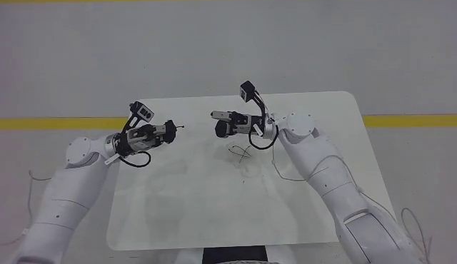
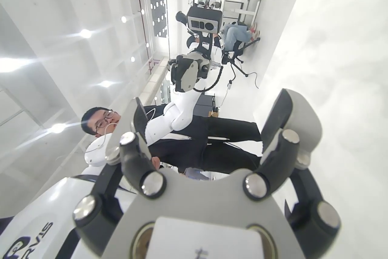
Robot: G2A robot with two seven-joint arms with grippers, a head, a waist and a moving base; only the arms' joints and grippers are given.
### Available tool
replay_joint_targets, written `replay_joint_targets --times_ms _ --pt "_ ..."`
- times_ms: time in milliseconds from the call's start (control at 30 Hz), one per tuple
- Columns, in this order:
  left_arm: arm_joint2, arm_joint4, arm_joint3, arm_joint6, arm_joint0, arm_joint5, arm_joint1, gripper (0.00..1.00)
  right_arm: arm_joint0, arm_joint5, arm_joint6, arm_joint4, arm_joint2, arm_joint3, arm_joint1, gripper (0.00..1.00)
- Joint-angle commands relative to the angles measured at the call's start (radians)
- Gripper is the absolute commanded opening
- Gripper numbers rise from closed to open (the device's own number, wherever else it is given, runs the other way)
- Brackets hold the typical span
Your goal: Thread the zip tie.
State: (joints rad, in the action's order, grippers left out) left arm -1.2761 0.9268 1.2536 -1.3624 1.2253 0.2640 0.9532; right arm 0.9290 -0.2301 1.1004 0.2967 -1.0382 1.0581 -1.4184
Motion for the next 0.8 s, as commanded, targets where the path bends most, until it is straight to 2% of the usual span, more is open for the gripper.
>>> replay_joint_targets --times_ms 0,100,200,267,367,600,667,767 --pt "-0.009 0.009 0.017 0.021 0.004 0.030 0.001 0.00 -0.007 0.008 -0.035 -0.104 0.008 0.017 0.007 1.00" --pt "-0.037 0.048 0.012 0.014 0.009 0.076 0.001 0.00 -0.016 0.048 -0.060 -0.285 0.015 0.074 0.024 1.00" --pt "-0.078 0.074 0.003 -0.012 0.010 0.076 0.002 0.00 -0.021 0.080 -0.051 -0.455 0.031 0.130 0.040 1.00" --pt "-0.103 0.084 0.000 -0.028 0.012 0.076 0.006 0.00 -0.028 0.074 -0.033 -0.603 0.061 0.164 0.049 1.00" --pt "-0.132 0.082 0.007 -0.028 0.021 0.076 0.013 0.00 -0.019 0.061 -0.017 -0.669 0.088 0.193 0.054 1.00" --pt "-0.134 0.080 0.008 -0.028 0.022 0.076 0.014 0.00 -0.019 0.061 -0.017 -0.669 0.088 0.193 0.054 1.00" --pt "-0.134 0.080 0.008 -0.028 0.022 0.076 0.014 0.00 -0.025 0.075 -0.016 -0.809 0.129 0.212 0.057 1.00" --pt "-0.134 0.080 0.008 -0.028 0.022 0.076 0.014 0.00 -0.053 0.074 0.018 -0.916 0.181 0.201 0.055 1.00"
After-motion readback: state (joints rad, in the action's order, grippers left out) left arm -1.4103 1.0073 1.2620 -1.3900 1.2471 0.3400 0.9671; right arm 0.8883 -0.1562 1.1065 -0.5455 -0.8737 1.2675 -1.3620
